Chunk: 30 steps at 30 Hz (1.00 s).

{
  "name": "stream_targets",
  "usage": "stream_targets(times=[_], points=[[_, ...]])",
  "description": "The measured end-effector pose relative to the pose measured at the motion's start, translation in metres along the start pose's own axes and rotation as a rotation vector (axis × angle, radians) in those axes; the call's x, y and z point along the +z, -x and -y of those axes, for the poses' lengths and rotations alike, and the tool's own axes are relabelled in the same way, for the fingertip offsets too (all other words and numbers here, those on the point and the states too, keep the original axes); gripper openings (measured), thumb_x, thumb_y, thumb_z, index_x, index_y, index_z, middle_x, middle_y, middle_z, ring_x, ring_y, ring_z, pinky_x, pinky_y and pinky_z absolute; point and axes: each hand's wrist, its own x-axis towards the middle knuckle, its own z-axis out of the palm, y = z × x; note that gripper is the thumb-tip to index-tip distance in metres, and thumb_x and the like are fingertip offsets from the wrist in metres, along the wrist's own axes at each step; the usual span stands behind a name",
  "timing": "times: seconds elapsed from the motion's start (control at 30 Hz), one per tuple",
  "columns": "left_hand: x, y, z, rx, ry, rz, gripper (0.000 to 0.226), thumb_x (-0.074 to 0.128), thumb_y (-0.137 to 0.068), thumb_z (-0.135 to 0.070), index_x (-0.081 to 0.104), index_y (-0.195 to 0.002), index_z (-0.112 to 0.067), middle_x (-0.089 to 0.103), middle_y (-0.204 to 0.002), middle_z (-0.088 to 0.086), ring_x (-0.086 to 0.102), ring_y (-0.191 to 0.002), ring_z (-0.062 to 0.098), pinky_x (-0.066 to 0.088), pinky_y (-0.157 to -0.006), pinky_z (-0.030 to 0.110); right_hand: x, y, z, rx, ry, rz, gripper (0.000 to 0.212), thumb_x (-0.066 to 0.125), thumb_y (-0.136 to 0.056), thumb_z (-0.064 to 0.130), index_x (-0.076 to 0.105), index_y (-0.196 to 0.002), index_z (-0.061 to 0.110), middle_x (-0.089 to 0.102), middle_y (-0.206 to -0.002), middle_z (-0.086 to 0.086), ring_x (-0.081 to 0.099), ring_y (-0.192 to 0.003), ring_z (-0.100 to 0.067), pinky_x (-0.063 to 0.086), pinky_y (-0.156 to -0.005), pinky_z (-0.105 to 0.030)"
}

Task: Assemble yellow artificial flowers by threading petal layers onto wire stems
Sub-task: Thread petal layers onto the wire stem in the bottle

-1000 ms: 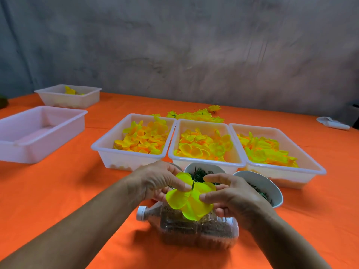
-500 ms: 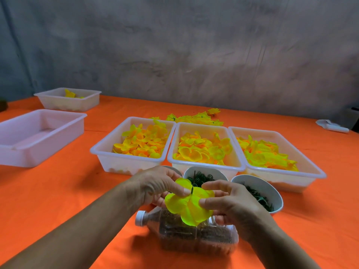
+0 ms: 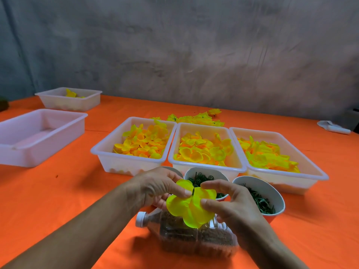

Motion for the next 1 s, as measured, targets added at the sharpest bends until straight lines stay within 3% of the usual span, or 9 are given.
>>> stream_targets(times=[0.2,0.33,0.5,0.57,0.63,0.7,0.77,0.9,1.0], points=[[0.000,0.000,0.000,0.002,0.002,0.012,0.017,0.071,-0.077,0.000,0.064,-0.089,-0.010,0.069,-0.076,0.007,0.066,-0.061,0.017,0.057,-0.056,0.031,0.001,0.000,-0.007,-0.041,0.009,-0.026,0.028,0.076,-0.069,0.000,0.072,-0.086,0.022,0.056,-0.043,0.008,0.050,-0.042,-0.005,0.040,-0.045,-0.014],[0.001,0.000,0.000,0.003,0.002,0.010,0.016,0.071,-0.077,-0.001,0.064,-0.088,-0.010,0.068,-0.079,0.007,0.065,-0.061,0.017,0.056,-0.055,0.030,0.002,0.000,-0.011,-0.043,0.049,-0.059,0.024,0.079,-0.067,0.003,0.073,-0.079,0.023,0.069,-0.083,0.010,0.065,-0.062,-0.016,0.050,-0.056,-0.024],[0.001,0.001,-0.001,0.003,-0.008,0.005,0.016,0.071,-0.078,-0.002,0.064,-0.089,-0.011,0.068,-0.079,0.008,0.065,-0.060,0.015,0.056,-0.054,0.028,0.000,-0.001,-0.010,-0.050,0.063,-0.035,0.026,0.078,-0.069,0.003,0.072,-0.083,0.024,0.061,-0.047,0.009,0.053,-0.043,0.000,0.040,-0.045,-0.012],[0.001,0.001,-0.001,0.005,-0.005,0.009,0.015,0.070,-0.078,-0.002,0.064,-0.087,-0.012,0.068,-0.077,0.006,0.066,-0.059,0.015,0.056,-0.054,0.028,-0.001,-0.001,-0.010,-0.046,0.078,-0.024,0.025,0.077,-0.070,0.004,0.072,-0.087,0.022,0.058,-0.043,0.011,0.052,-0.040,0.000,0.038,-0.044,-0.011],[0.001,0.001,0.000,0.009,-0.001,0.006,0.015,0.071,-0.077,-0.001,0.064,-0.086,-0.012,0.069,-0.074,0.005,0.067,-0.059,0.014,0.056,-0.055,0.029,-0.001,-0.001,-0.010,-0.061,0.134,-0.030,0.024,0.077,-0.072,0.008,0.072,-0.089,0.023,0.061,-0.052,0.012,0.050,-0.042,0.000,0.037,-0.045,-0.011],[0.000,0.000,0.001,0.012,0.000,0.007,0.015,0.071,-0.077,-0.001,0.064,-0.085,-0.012,0.070,-0.072,0.004,0.067,-0.058,0.014,0.056,-0.055,0.029,-0.001,-0.002,-0.010,-0.126,0.294,-0.058,0.023,0.077,-0.073,0.018,0.072,-0.089,0.033,0.063,-0.088,0.015,0.053,-0.059,-0.001,0.039,-0.055,-0.012],[0.000,0.000,0.000,0.012,-0.004,0.017,0.015,0.071,-0.077,-0.001,0.065,-0.085,-0.012,0.070,-0.071,0.003,0.067,-0.059,0.014,0.056,-0.056,0.030,-0.001,-0.004,-0.007,-0.207,0.433,-0.073,0.026,0.077,-0.073,0.025,0.066,-0.083,0.047,0.055,-0.109,0.018,0.056,-0.081,0.000,0.043,-0.067,-0.012],[0.000,0.001,-0.001,0.012,-0.009,0.027,0.014,0.069,-0.078,0.001,0.066,-0.083,-0.012,0.070,-0.070,0.004,0.067,-0.060,0.015,0.057,-0.056,0.029,0.003,-0.007,-0.002,-0.261,0.438,-0.033,0.024,0.077,-0.074,0.026,0.068,-0.077,0.048,0.055,-0.117,0.013,0.053,-0.109,-0.007,0.048,-0.088,-0.032],[0.000,0.001,-0.001,0.006,-0.012,0.028,0.014,0.069,-0.079,0.001,0.066,-0.083,-0.012,0.070,-0.071,0.005,0.067,-0.060,0.016,0.057,-0.057,0.030,0.004,-0.010,-0.003,-0.250,0.414,-0.008,0.019,0.078,-0.073,0.026,0.072,-0.076,0.043,0.057,-0.117,0.012,0.052,-0.111,-0.006,0.043,-0.087,-0.028]])
